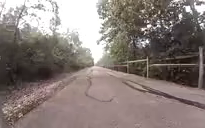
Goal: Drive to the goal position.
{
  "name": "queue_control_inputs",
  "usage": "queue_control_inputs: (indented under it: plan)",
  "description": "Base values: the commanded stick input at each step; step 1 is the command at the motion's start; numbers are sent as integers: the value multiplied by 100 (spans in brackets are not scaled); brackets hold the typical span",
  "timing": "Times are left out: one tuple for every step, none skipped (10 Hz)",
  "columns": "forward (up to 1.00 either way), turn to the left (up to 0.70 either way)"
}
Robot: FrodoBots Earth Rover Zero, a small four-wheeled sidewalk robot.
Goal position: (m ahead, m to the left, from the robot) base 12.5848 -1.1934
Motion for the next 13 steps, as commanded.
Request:
queue_control_inputs:
  plan:
    - [70,0]
    - [70,0]
    - [70,0]
    - [70,0]
    - [70,2]
    - [70,3]
    - [70,3]
    - [70,3]
    - [70,3]
    - [70,15]
    - [70,9]
    - [70,4]
    - [70,1]
